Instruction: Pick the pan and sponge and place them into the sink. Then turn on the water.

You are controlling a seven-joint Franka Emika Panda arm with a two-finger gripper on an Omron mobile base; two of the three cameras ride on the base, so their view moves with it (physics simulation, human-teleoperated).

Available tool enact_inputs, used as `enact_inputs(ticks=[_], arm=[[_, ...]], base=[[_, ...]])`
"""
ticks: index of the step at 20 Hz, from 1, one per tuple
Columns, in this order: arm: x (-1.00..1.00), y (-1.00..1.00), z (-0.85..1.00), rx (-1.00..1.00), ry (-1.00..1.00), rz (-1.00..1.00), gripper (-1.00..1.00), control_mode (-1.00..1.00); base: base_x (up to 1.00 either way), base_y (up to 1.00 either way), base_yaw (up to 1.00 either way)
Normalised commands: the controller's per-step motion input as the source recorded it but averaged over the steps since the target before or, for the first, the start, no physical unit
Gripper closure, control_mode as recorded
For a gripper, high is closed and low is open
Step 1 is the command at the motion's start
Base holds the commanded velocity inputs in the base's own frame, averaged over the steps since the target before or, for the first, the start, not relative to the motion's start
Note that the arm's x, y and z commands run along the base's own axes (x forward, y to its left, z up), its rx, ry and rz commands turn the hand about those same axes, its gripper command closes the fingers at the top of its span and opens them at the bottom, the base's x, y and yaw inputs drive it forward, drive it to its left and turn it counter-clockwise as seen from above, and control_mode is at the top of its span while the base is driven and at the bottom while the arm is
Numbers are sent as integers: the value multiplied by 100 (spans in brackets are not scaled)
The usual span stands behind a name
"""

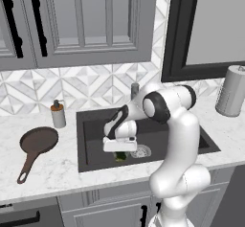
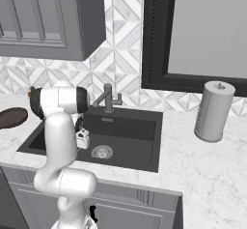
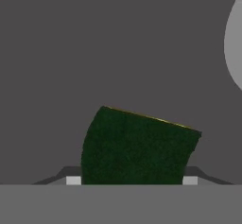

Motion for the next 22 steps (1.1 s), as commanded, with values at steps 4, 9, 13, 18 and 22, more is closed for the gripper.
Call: enact_inputs(ticks=[4, 9, 13, 18, 22], arm=[[23, 18, -44, 0, 0, 0, 100, -100], [9, 18, -29, 0, 0, 0, 100, -100], [3, 8, -23, 0, 0, 0, 100, -100], [4, 4, -10, 0, 0, 0, -100, -100], [8, 6, 0, 0, -1, 0, -100, -100]], base=[[0, 0, 0], [0, 0, 0], [0, 0, 0], [0, 0, 0], [0, 0, 0]])
